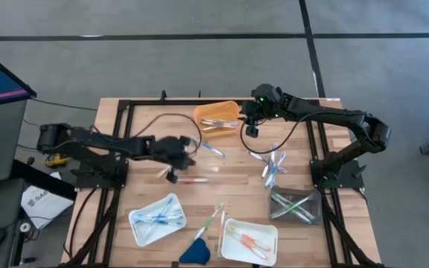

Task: Pick & Place Toothbrushes
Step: Put the orange toothbrush into the right white bin

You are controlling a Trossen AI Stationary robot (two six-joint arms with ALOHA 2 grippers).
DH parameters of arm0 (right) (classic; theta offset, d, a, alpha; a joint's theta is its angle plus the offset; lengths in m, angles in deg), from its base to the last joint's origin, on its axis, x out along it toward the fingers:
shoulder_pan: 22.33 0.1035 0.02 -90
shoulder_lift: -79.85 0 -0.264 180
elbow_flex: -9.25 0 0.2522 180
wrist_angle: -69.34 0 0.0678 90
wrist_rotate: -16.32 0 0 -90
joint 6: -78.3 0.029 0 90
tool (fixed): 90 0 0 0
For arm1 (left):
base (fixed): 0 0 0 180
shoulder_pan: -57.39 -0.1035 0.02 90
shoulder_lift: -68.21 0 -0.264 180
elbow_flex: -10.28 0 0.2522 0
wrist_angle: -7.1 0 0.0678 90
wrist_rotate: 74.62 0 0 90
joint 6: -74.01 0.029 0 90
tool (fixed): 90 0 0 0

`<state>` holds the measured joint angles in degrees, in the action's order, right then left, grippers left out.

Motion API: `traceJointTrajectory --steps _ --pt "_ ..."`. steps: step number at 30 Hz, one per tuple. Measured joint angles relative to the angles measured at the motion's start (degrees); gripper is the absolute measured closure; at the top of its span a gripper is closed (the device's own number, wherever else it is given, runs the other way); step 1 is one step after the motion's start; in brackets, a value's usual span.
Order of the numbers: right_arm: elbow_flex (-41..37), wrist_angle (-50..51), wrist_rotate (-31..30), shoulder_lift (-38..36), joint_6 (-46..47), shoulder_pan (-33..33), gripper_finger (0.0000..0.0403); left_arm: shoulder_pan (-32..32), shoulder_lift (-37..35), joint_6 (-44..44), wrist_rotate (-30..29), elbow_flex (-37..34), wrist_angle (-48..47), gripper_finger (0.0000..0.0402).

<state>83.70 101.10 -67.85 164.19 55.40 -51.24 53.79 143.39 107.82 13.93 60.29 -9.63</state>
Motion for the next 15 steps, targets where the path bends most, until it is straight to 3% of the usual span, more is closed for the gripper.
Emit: traceJointTrajectory --steps 8,15 --pt "0.0 -0.7 0.1 0.0 0.0 0.0 0.0300 -4.9 -8.3 -10.2 3.3 0.1 10.5 0.0393" --pt "0.0 -2.2 0.3 0.0 0.5 0.0 0.0300 -5.2 -7.1 -10.9 4.5 0.0 23.1 0.0393"
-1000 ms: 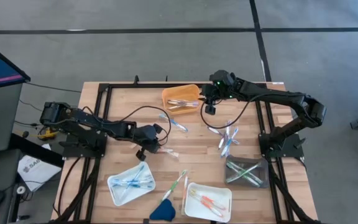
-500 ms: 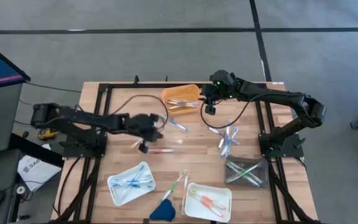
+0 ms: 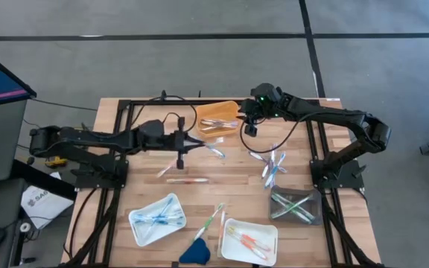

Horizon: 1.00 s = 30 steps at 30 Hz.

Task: Pick & Place Toothbrushes
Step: Put the orange toothbrush into the right white bin

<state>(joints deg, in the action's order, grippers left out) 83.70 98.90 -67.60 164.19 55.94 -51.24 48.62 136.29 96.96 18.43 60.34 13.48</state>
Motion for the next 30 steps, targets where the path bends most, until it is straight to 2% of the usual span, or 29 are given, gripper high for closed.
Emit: traceJointTrajectory --steps 3,5,10,12,19,22,24,27,30 --pt "0.0 -3.1 1.8 0.0 2.3 0.0 0.0300 -0.3 2.1 -2.3 0.0 0.0 7.6 0.0393" --pt "0.0 -5.0 6.0 -0.1 3.7 -0.4 0.0300 -0.3 3.6 -2.5 0.0 0.0 12.6 0.0394" --pt "0.0 -9.5 23.9 -0.5 4.5 -1.7 0.0300 -0.8 7.8 -2.3 0.0 0.0 26.7 0.0394" --pt "0.0 -11.7 29.4 -0.5 5.7 -2.2 0.0300 -1.1 9.4 -2.3 0.4 0.0 31.3 0.0394" --pt "0.0 -15.5 39.2 -0.5 6.6 -3.9 0.0300 -3.4 13.0 -2.5 0.4 0.0 41.2 0.0394" --pt "-0.1 -18.5 43.1 -0.5 8.2 -4.2 0.0300 -4.9 14.1 -5.0 3.5 0.0 46.3 0.0394" --pt "-2.1 -25.6 43.6 -0.5 12.7 -4.3 0.0300 -5.8 14.6 -6.7 6.0 0.0 48.7 0.0394" --pt "-9.5 -46.0 43.3 -0.4 24.5 -6.4 0.0300 -7.0 14.6 -8.5 7.8 0.0 49.2 0.0394" --pt "-17.0 -66.9 38.8 -0.5 34.6 -9.1 0.0300 -7.8 14.6 -11.0 7.9 -0.8 50.5 0.0394"
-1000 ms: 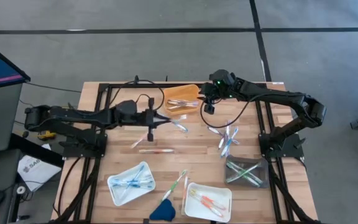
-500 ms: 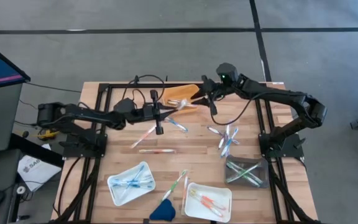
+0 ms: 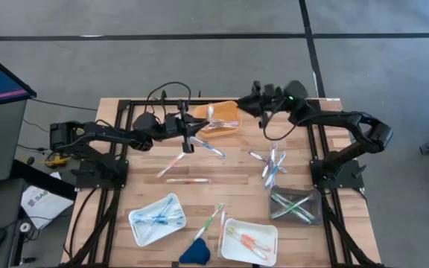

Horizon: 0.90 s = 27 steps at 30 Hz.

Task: Pick & Place Toothbrushes
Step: Put the orange toothbrush into the right white bin

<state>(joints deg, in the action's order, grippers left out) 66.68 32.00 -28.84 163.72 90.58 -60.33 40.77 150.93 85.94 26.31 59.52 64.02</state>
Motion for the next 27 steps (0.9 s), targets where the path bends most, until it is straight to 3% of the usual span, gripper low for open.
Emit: traceJointTrajectory --steps 3,6,15,27 --pt "-4.6 -11.4 -4.1 0.1 4.1 -1.5 0.0300 -1.0 0.0 -4.1 0.0 -0.8 1.0 0.0394" --pt "-4.9 -15.4 -4.2 0.0 5.6 -1.8 0.0300 -2.3 0.0 -9.4 0.0 -0.9 4.5 0.0394" --pt "-2.3 -12.6 -4.4 0.0 5.7 3.1 0.0300 -3.3 9.2 -20.7 1.5 -0.9 18.1 0.0394" --pt "-2.3 -12.6 -4.4 0.0 3.8 6.4 0.0300 -2.5 12.0 -18.1 1.5 0.9 18.4 0.0394"
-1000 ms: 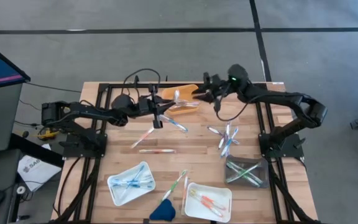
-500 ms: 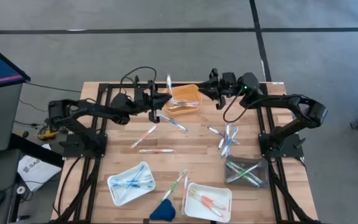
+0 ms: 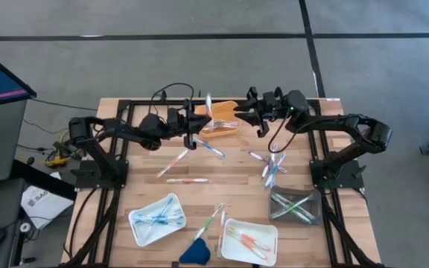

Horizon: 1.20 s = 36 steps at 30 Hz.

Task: Pick & Place Toothbrushes
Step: Put the orange toothbrush into the right white bin

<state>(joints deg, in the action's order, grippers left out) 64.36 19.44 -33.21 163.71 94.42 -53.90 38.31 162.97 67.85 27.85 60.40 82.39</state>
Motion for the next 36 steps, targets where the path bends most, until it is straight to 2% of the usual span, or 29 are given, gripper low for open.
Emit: traceJointTrajectory --steps 6,10,18,21,24,30,36 --pt "0.0 0.9 0.0 0.0 1.7 1.7 0.0300 1.9 0.0 1.7 0.0 0.0 -0.2 0.0394" --pt "0.0 0.9 0.0 0.0 -0.3 3.4 0.0300 3.0 0.0 2.5 -0.1 0.0 -0.3 0.0394" --pt "0.0 3.6 -0.1 0.0 -10.2 7.1 0.0300 3.7 -0.1 2.5 -0.4 0.0 -0.5 0.0394" --pt "0.1 5.9 -3.5 0.0 -14.9 8.5 0.0293 3.7 -0.1 3.2 -0.4 0.0 -0.7 0.0394" --pt "1.2 10.6 -6.9 0.0 -18.2 9.6 0.0270 3.7 -0.1 4.6 -0.5 0.0 -1.1 0.0394" --pt "5.0 19.7 -13.3 0.0 -17.7 10.2 0.0199 3.7 -0.1 7.4 -2.4 0.0 -4.6 0.0394" --pt "5.1 19.5 -13.6 0.0 -17.6 10.6 0.0151 3.7 -0.1 7.4 -2.4 0.0 -6.9 0.0394"
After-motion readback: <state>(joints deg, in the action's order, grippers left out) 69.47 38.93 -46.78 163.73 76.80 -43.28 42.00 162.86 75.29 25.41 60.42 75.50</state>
